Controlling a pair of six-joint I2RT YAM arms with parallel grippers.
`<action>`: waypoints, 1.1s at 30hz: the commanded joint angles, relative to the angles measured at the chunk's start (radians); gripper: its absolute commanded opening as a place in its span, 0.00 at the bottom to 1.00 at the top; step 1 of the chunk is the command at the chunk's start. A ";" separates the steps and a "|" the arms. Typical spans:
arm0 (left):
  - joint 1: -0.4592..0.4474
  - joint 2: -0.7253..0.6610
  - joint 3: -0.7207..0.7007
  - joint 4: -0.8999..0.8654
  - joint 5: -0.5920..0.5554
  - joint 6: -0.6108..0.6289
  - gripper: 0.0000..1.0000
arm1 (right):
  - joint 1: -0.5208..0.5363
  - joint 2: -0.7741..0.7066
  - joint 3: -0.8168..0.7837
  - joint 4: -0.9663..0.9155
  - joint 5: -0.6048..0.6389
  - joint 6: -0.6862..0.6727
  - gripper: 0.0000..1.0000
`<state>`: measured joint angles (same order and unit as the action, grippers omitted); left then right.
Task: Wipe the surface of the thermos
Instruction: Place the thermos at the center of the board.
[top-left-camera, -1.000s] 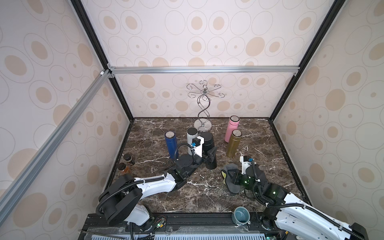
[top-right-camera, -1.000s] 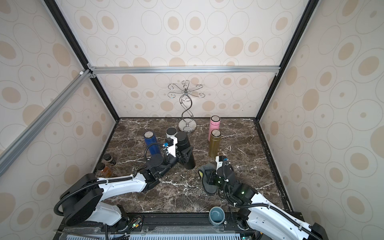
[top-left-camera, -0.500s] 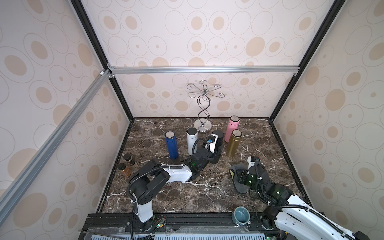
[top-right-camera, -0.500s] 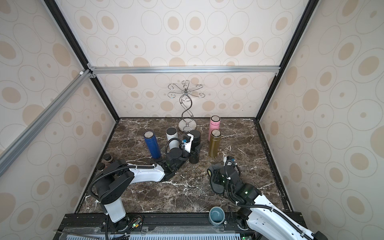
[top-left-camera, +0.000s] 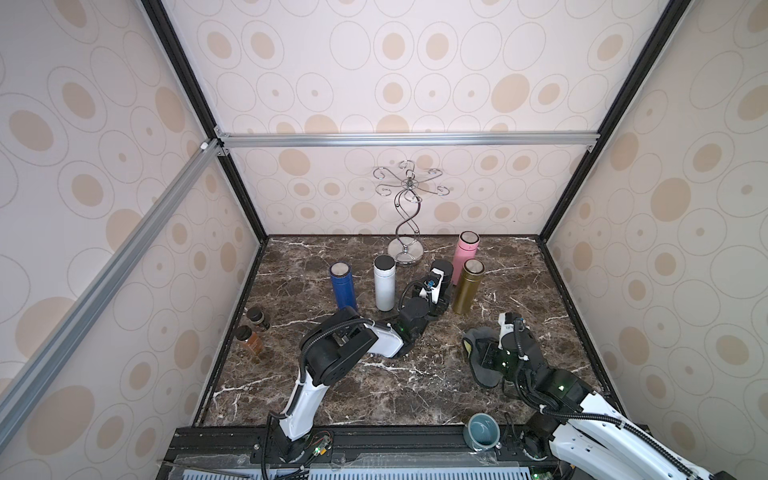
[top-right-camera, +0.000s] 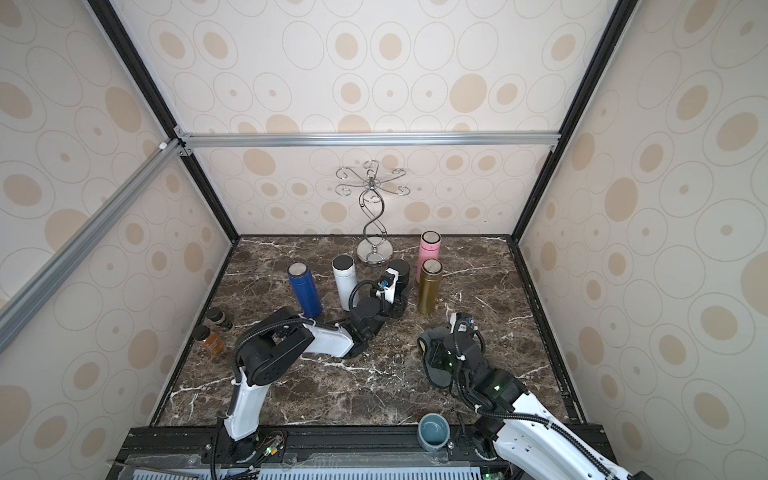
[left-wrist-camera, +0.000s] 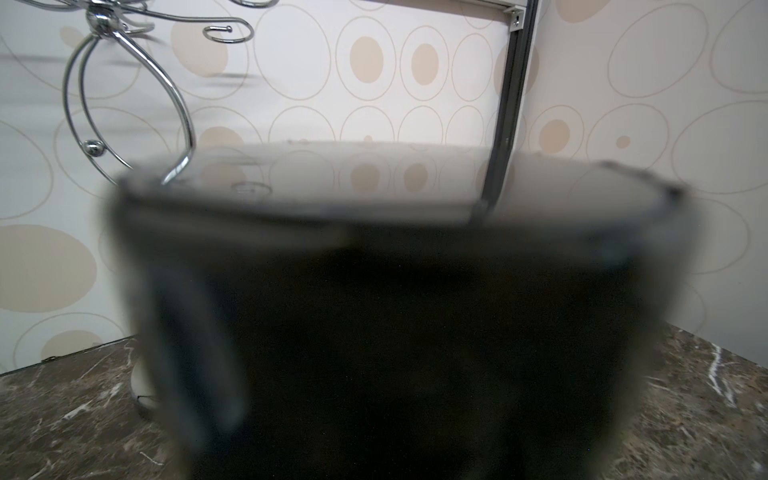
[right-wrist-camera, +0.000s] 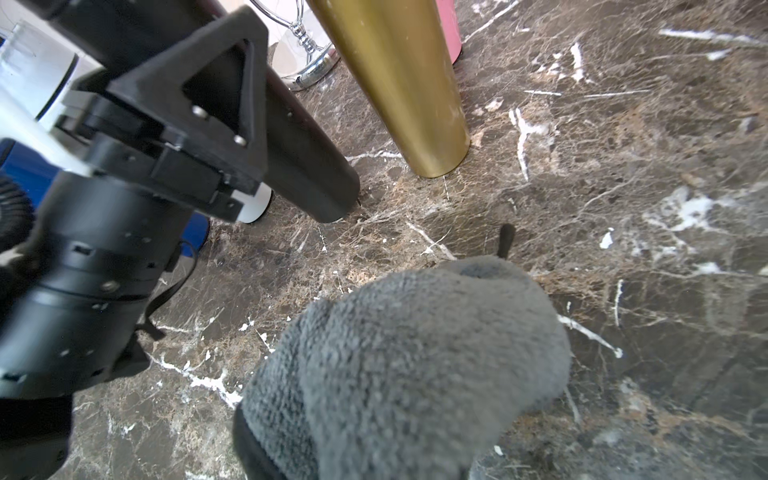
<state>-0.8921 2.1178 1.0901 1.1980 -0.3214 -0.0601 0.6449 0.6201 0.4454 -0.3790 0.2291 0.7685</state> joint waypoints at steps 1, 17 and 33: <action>0.002 0.027 0.078 0.138 -0.039 0.039 0.00 | -0.012 -0.007 0.033 -0.023 0.007 -0.016 0.00; 0.053 0.190 0.289 0.113 -0.061 -0.011 0.00 | -0.031 0.016 0.029 -0.006 -0.019 -0.018 0.00; 0.093 0.249 0.417 -0.045 -0.007 -0.062 0.00 | -0.045 0.030 0.026 0.006 -0.033 -0.012 0.00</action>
<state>-0.8013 2.3680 1.4464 1.1419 -0.3443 -0.1089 0.6071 0.6487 0.4488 -0.3786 0.1986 0.7536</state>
